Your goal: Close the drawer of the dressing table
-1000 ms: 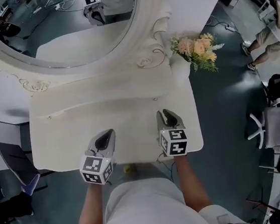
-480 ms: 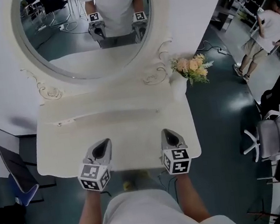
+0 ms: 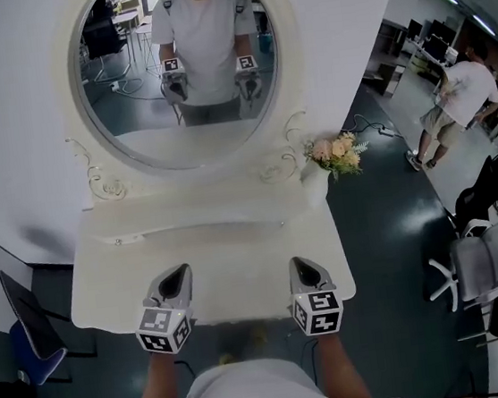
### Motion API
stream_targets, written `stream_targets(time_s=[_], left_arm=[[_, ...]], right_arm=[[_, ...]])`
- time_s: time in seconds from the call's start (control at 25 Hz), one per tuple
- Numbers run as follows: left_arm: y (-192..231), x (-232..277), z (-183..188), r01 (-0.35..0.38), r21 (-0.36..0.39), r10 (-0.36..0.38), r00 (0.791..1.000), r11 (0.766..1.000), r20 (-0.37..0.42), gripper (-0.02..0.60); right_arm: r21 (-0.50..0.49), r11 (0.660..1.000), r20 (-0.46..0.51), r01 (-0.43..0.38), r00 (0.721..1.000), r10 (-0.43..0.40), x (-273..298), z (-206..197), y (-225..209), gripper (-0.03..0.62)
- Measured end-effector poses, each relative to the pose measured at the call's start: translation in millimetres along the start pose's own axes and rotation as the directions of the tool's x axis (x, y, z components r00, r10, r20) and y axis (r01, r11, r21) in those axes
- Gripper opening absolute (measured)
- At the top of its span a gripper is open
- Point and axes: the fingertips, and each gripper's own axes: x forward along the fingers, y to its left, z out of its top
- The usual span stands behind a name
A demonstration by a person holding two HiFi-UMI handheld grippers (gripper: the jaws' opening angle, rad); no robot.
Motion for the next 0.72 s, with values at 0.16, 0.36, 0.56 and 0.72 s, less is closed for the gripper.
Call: stream_targets(time_s=[0.16, 0.36, 0.56, 0.72], left_arm=[[5, -13, 8, -0.009, 0.011, 0.009, 0.999, 1.000, 0.035, -0.002], [8, -25, 13, -0.014, 0.012, 0.013, 0.998, 1.000, 0.058, -0.002], [10, -35, 18, -0.013, 0.025, 0.011, 0.997, 1.000, 0.072, -0.002], [13, -39, 19, -0.019, 0.025, 0.017, 0.997, 1.000, 0.080, -0.002]], right_arm=[[0.009, 1.000, 0.031, 0.007, 1.000, -0.008, -15, 4, 5, 0.003], [0.014, 1.000, 0.065, 0.009, 0.998, -0.010, -28, 14, 10, 0.003], [0.012, 1.000, 0.085, 0.021, 0.996, -0.022, -36, 21, 13, 0.003], [0.020, 1.000, 0.088, 0.019, 0.996, -0.021, -39, 20, 13, 0.003]])
